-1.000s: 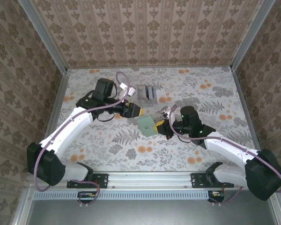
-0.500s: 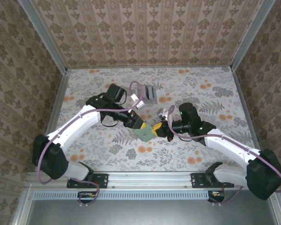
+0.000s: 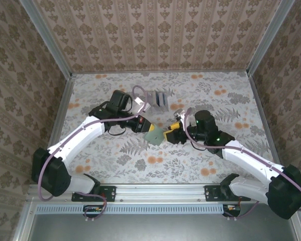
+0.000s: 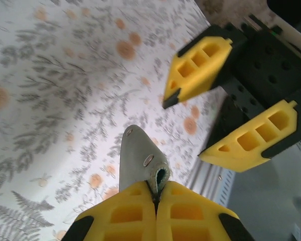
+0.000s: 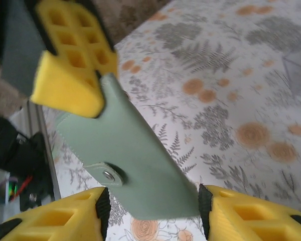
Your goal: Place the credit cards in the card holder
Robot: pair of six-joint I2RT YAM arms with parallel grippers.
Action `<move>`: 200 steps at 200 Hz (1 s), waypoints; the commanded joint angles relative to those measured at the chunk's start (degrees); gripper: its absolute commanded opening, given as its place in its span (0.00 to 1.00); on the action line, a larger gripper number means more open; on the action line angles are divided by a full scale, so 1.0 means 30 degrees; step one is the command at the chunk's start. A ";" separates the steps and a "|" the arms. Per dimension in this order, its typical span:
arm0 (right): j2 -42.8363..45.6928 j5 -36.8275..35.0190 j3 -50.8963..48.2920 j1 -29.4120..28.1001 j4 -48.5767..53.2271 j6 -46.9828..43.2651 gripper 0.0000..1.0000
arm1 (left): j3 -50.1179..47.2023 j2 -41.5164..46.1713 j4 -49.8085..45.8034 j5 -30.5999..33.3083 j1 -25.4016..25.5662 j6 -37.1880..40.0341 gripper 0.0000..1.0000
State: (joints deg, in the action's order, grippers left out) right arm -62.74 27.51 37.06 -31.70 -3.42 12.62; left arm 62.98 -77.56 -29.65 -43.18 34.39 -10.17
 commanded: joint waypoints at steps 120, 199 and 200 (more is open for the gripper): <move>-0.4761 -0.0077 0.4851 0.0105 0.1679 1.9443 0.49 | -0.0991 -0.0077 0.9642 0.3047 0.1770 -0.4542 0.00; -0.6142 -0.2094 0.5963 0.0629 0.3309 1.3347 0.23 | -0.0709 -0.1592 1.1478 0.0453 0.1572 -0.7610 0.00; -0.6149 -0.2160 0.5946 0.0632 0.3323 1.3330 0.22 | -0.0700 -0.1624 1.1501 0.0421 0.1573 -0.7676 0.00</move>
State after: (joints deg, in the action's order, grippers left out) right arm -78.61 25.36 53.25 -29.98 4.95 59.42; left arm 59.00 -80.03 -0.49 -32.36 38.44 -27.29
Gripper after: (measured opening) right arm 0.260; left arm 0.046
